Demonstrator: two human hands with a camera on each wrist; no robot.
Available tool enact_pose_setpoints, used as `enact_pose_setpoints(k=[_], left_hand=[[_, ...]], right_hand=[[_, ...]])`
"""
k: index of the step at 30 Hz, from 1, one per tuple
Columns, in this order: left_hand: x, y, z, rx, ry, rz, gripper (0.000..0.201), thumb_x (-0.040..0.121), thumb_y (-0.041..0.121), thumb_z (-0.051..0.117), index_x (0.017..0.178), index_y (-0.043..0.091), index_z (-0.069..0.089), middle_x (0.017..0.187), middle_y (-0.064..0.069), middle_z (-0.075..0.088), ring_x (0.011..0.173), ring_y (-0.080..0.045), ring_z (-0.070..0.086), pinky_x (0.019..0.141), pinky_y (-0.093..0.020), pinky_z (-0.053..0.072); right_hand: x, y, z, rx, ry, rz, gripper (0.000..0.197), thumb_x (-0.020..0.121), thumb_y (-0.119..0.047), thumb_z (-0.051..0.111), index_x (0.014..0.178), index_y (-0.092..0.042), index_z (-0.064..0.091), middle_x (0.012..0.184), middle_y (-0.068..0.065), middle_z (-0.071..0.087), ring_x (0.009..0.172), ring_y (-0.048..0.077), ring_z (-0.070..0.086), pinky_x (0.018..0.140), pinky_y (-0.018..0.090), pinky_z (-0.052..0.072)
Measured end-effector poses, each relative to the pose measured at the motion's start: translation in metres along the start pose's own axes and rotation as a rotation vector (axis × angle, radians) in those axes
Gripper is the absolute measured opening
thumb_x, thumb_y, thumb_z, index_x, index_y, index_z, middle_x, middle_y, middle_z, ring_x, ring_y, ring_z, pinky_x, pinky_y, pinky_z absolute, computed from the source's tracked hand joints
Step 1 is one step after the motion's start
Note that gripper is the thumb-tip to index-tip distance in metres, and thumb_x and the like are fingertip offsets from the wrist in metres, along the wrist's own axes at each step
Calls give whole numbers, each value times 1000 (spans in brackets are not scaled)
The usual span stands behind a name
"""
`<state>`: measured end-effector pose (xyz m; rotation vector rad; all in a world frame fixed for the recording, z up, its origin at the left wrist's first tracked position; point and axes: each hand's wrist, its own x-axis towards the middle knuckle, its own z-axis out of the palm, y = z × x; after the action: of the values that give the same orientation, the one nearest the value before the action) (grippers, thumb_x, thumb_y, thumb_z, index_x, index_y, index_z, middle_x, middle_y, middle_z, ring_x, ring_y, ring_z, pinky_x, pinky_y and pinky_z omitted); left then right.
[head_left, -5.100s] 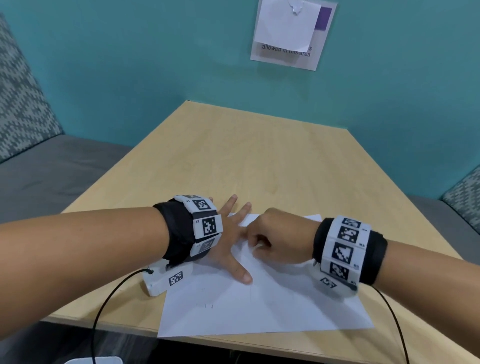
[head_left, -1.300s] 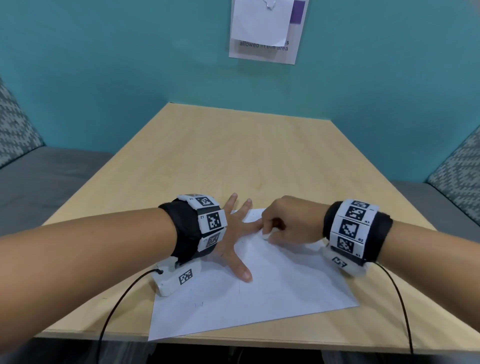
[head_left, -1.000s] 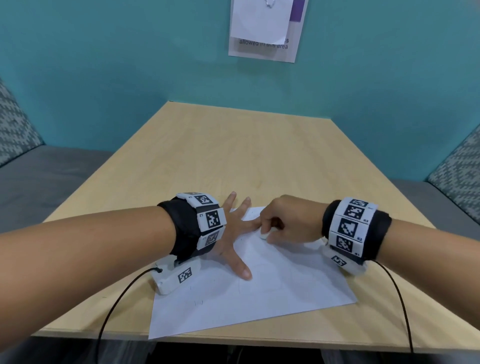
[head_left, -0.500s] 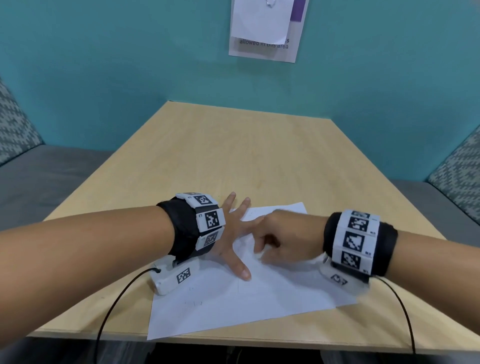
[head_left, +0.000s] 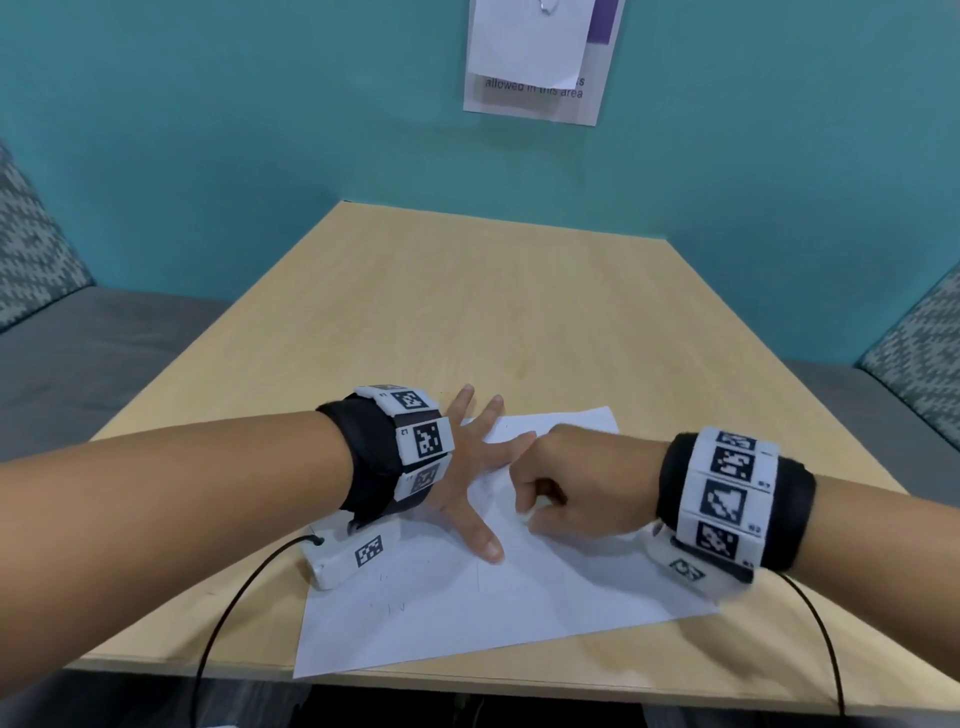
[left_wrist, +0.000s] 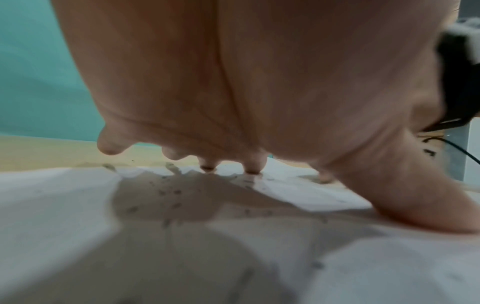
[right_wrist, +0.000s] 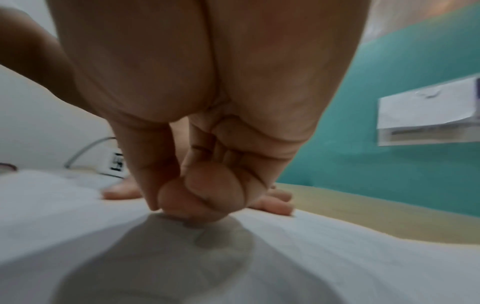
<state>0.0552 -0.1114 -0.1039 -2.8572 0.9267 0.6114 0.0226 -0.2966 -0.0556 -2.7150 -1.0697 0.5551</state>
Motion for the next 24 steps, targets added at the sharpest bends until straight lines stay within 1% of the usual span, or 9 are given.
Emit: enact_pose_setpoints(k=[2, 5, 9, 13, 16, 18, 21, 22, 24], left_hand=[[0, 0, 0, -7, 7, 4, 123, 59, 85, 65, 143, 61, -20, 161, -5, -31, 141, -41, -36, 109, -73, -8], [-1, 2, -1, -38, 4, -2, 124, 59, 84, 68, 137, 65, -27, 160, -5, -31, 142, -41, -35, 109, -74, -8], [2, -1, 0, -7, -13, -9, 125, 57, 87, 64, 145, 58, -20, 160, -5, -32, 140, -41, -37, 109, -72, -10], [3, -2, 3, -5, 3, -13, 128, 55, 89, 62, 144, 58, -24, 160, -5, -31, 141, -41, -36, 109, -73, -8], [3, -3, 3, -1, -7, -16, 127, 54, 89, 62, 145, 58, -22, 160, -4, -32, 141, -41, -37, 109, -72, -9], [5, -4, 3, 5, -4, -7, 127, 53, 90, 60, 145, 58, -22, 161, -5, -31, 141, -41, -36, 109, -73, -9], [5, -4, 4, 17, 6, -10, 128, 53, 92, 59, 143, 58, -25, 161, -4, -31, 142, -40, -34, 109, -73, -5], [5, -3, 5, 16, 9, -13, 128, 53, 92, 59, 143, 58, -25, 161, -3, -31, 142, -40, -35, 109, -73, -6], [6, -5, 5, 16, 5, -13, 129, 53, 92, 60, 144, 57, -24, 161, -3, -31, 142, -40, -36, 108, -73, -8]], right_hand=[[1, 4, -4, -14, -6, 14, 11, 84, -21, 65, 93, -16, 69, 65, -17, 52, 59, -1, 49, 56, 9, 36], [4, 18, -14, -6, 64, 94, 9, 83, -20, 66, 91, -17, 69, 64, -16, 54, 57, -1, 50, 54, 8, 35], [-2, 1, 0, 2, -16, -20, 10, 83, -20, 64, 90, -14, 69, 64, -15, 53, 58, 0, 49, 56, 11, 40], [0, 17, -12, -9, 57, 82, 11, 83, -21, 66, 93, -16, 70, 66, -14, 55, 57, -2, 49, 55, 8, 37], [-2, 6, -2, -33, 31, 19, 9, 83, -19, 62, 89, -15, 68, 63, -16, 53, 58, -1, 49, 55, 10, 36], [-3, 1, 1, -32, -7, -12, 9, 84, -21, 64, 89, -15, 68, 61, -17, 51, 57, -1, 48, 55, 10, 36], [-1, 17, -12, -35, 62, 94, 14, 83, -23, 67, 94, -16, 70, 64, -15, 53, 56, -2, 47, 54, 7, 37], [-1, 20, -12, -39, 71, 103, 13, 83, -22, 67, 94, -16, 70, 65, -14, 54, 56, -2, 47, 54, 7, 37], [-2, 13, -5, -39, 39, 59, 12, 83, -23, 64, 92, -17, 68, 65, -15, 54, 58, 0, 49, 55, 8, 35]])
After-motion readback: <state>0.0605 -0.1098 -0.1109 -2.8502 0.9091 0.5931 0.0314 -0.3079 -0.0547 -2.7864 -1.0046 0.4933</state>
